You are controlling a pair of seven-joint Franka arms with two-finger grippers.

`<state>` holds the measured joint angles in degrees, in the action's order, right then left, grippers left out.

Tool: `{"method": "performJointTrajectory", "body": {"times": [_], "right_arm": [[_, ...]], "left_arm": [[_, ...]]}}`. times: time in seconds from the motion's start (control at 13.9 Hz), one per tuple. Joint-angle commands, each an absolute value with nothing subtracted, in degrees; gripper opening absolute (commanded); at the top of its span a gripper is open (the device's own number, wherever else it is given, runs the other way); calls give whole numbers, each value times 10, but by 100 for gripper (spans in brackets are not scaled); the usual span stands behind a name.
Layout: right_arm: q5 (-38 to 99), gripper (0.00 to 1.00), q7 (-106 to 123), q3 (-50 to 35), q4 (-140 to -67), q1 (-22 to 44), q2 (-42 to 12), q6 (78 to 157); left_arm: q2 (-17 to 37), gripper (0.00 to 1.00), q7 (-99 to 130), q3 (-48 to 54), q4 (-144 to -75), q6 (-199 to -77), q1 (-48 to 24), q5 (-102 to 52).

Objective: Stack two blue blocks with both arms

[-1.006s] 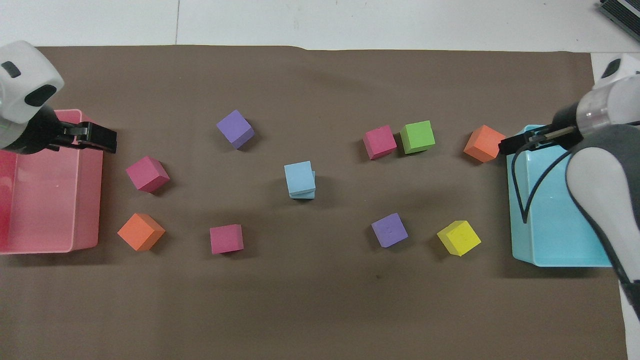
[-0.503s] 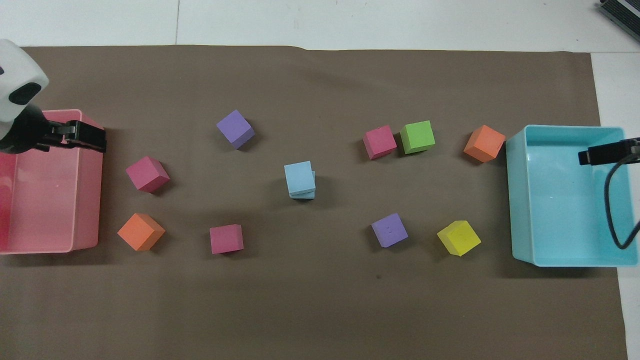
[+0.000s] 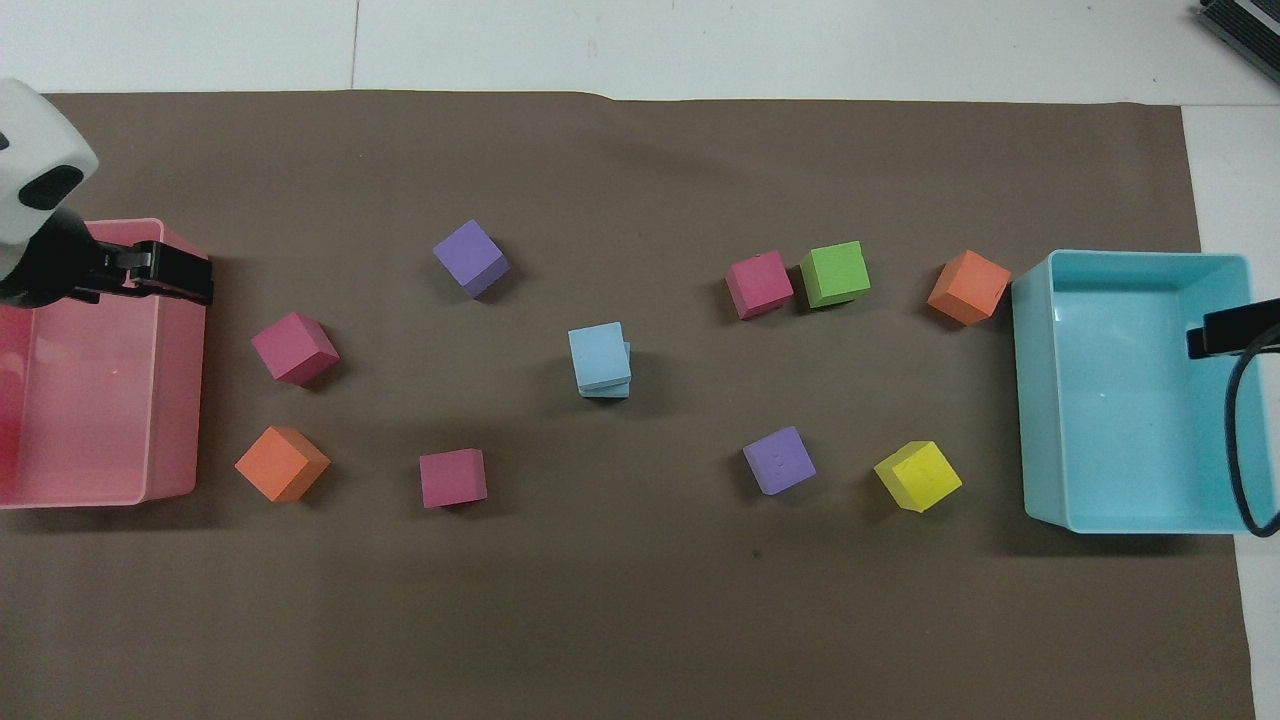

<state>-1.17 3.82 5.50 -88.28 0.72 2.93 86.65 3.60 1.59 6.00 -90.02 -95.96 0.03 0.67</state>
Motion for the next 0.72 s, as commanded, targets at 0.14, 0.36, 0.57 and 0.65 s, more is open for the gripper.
{"method": "performJointTrajectory", "body": {"times": [0.14, 0.36, 0.57, 0.65], "right_arm": [[-20, 100, 27, 53, -903, 8, 47, 867], [-18, 100, 35, 34, -899, 9, 45, 868], [-17, 100, 47, 26, -904, 9, 48, 867], [-17, 100, 65, 26, -906, 9, 50, 867]], "left_arm": [[30, 100, 10, 62, -901, -950, 7, -1], [30, 100, 10, 62, -901, -950, 6, -1], [30, 100, 10, 62, -901, -950, 7, -1], [30, 100, 10, 62, -901, -950, 7, -1]]}}
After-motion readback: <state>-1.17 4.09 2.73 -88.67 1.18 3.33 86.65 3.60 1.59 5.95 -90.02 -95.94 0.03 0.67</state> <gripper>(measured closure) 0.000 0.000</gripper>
